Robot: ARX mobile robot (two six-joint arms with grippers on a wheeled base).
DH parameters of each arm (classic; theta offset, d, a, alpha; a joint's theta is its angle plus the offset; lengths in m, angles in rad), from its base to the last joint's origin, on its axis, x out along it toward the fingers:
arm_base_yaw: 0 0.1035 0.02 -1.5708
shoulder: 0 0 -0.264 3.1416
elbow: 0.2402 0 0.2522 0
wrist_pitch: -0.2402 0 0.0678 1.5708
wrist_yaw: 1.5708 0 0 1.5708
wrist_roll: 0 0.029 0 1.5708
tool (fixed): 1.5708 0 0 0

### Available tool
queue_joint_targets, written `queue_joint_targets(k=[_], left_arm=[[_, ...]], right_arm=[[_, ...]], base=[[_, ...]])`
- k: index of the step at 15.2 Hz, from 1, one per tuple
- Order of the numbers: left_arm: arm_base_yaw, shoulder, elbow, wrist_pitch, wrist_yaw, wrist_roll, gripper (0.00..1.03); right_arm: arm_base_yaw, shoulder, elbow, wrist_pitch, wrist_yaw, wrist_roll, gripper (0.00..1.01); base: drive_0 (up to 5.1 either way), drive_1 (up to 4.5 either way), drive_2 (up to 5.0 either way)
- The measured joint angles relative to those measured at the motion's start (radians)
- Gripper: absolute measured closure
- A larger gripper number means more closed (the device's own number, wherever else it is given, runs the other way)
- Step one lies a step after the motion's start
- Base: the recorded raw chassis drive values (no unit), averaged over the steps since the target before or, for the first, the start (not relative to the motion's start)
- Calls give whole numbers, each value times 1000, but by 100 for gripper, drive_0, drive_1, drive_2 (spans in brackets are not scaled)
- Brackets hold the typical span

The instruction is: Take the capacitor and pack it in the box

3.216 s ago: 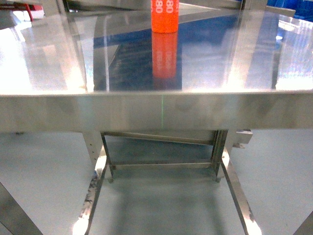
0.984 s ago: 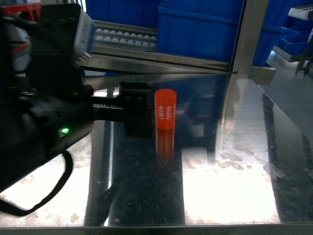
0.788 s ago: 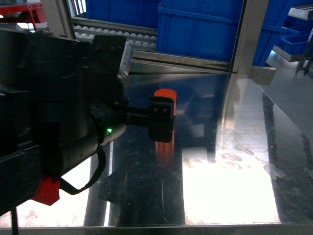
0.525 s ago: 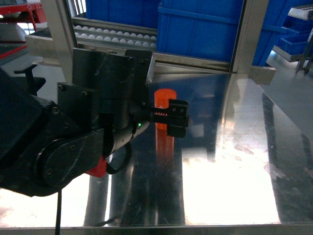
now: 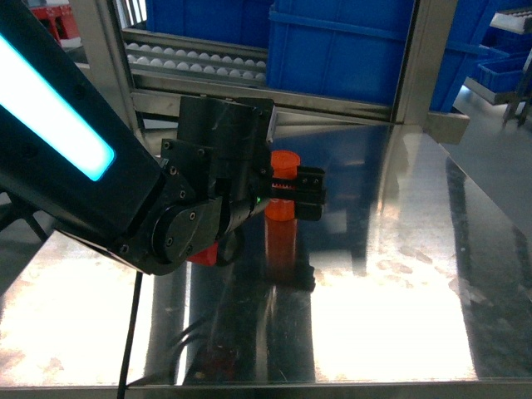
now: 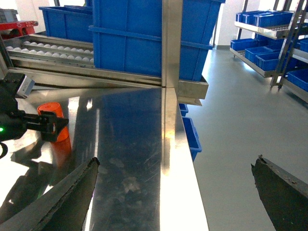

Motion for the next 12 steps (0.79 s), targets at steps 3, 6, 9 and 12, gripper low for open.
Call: queue_joint_targets(k=[3, 6, 9, 12], left_arm=[[-6, 20, 27, -34, 3, -31, 38], [-8, 4, -1, -19, 3, -60, 58], [3, -145, -161, 61, -29, -58, 58], [64, -548, -487, 187, -69, -8, 58]], right_arm=[[0, 0, 0, 0, 0, 0, 3], [0, 0, 0, 0, 0, 0, 3], [0, 0, 0, 0, 0, 0, 3], [0, 0, 0, 0, 0, 0, 3]], base=[[0, 0, 0], [0, 0, 0], [0, 0, 0], [0, 0, 0]])
